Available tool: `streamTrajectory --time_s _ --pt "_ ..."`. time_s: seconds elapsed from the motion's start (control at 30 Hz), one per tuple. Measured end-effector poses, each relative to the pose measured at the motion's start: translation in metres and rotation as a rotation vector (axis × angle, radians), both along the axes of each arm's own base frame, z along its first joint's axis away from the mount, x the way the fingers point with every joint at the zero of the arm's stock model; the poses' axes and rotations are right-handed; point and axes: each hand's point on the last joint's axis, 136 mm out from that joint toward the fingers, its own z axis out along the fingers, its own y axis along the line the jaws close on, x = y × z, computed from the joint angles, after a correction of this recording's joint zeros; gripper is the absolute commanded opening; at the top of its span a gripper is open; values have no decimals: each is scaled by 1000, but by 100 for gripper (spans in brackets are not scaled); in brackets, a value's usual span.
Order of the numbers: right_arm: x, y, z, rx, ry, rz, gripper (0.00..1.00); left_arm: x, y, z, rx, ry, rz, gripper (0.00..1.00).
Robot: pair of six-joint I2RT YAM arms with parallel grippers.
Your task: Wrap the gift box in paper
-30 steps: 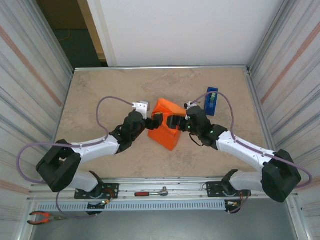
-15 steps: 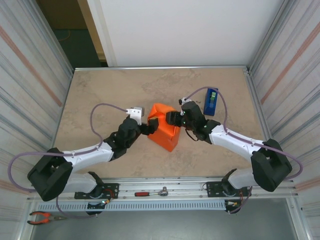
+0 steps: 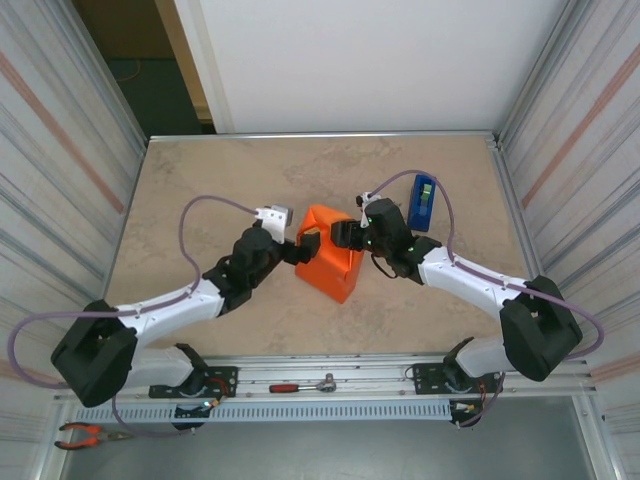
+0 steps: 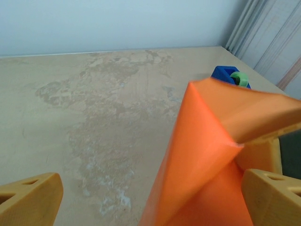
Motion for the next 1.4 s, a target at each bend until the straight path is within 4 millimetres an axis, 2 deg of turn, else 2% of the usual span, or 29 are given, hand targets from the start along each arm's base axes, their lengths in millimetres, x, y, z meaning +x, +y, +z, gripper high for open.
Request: streamTrajectory --time_s 0.23,0.33,0.5,0.63,0.8,0.93,1.17,1.33,1.4 --pt "-1 0 2 5 -3 3 64 22 -8 -4 60 7 -36 85" --pt "-1 0 7 13 -13 3 67 28 -13 -7 85 11 -59 76" --pt "-4 -2 17 33 -22 1 83 29 -23 -11 97 16 -111 55" --pt "-8 -10 36 62 -46 -12 93 30 -29 -18 97 36 -130 47" --pt "-15 -21 67 121 -90 -40 98 33 -27 -18 61 59 -89 32" --pt "-23 -29 80 159 -107 -70 99 39 -18 -18 33 72 -3 30" --pt "-41 -26 54 118 -55 -97 99 39 4 -13 -1 70 185 27" --pt "-37 -25 38 72 -37 -126 100 34 15 -17 -19 75 265 28" --pt "-33 -27 31 45 -34 -146 97 32 17 -20 -18 78 280 28"
